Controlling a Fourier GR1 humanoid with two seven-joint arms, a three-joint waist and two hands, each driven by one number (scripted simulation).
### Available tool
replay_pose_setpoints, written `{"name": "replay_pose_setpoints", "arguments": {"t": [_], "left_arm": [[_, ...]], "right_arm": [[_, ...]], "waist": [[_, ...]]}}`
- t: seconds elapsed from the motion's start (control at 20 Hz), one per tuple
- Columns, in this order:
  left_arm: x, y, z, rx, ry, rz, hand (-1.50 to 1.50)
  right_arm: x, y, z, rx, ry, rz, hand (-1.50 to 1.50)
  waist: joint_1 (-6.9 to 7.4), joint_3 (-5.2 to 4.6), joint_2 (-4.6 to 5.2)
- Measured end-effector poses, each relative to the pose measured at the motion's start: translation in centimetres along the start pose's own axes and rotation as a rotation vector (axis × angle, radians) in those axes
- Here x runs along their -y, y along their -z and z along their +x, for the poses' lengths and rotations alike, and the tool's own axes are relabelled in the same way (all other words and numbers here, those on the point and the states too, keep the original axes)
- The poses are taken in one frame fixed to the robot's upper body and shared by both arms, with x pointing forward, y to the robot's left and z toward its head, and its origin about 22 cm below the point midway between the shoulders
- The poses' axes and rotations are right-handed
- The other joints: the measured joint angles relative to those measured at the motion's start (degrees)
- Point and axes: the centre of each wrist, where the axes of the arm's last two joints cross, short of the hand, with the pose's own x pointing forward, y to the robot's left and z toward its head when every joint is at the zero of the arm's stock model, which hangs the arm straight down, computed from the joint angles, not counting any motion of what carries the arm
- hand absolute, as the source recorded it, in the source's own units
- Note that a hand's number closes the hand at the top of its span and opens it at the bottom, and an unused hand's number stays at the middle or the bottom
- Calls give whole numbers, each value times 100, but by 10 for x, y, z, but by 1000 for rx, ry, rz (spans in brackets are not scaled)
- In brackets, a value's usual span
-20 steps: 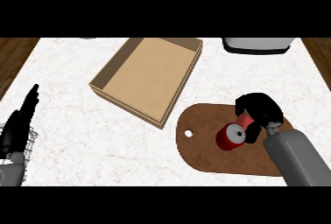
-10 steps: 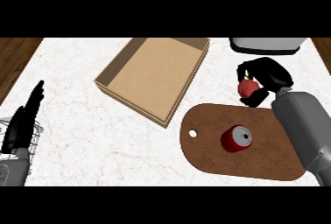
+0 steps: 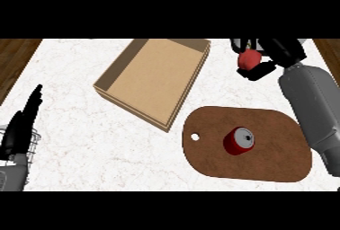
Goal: Pick the bell pepper from the cutting board and place it in the cardboard box
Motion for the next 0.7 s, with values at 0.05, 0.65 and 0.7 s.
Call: {"name": "replay_pose_setpoints", "arguments": {"t": [0.05,0.65,0.7], "left_arm": [[0,-2,0,1,-2,0,0],[0,1,1,-5,5,-1,0],[-2,1,-1,-6,7,-2,0]], "right_arm": [[0,6,4,22,12,-11,150],[8,90,91,116,275,-12,150],[6,96,101,111,295,-9,150]], "waist": [[-1,-1,-3],[0,-8,-2],[1,-8,-1]]}}
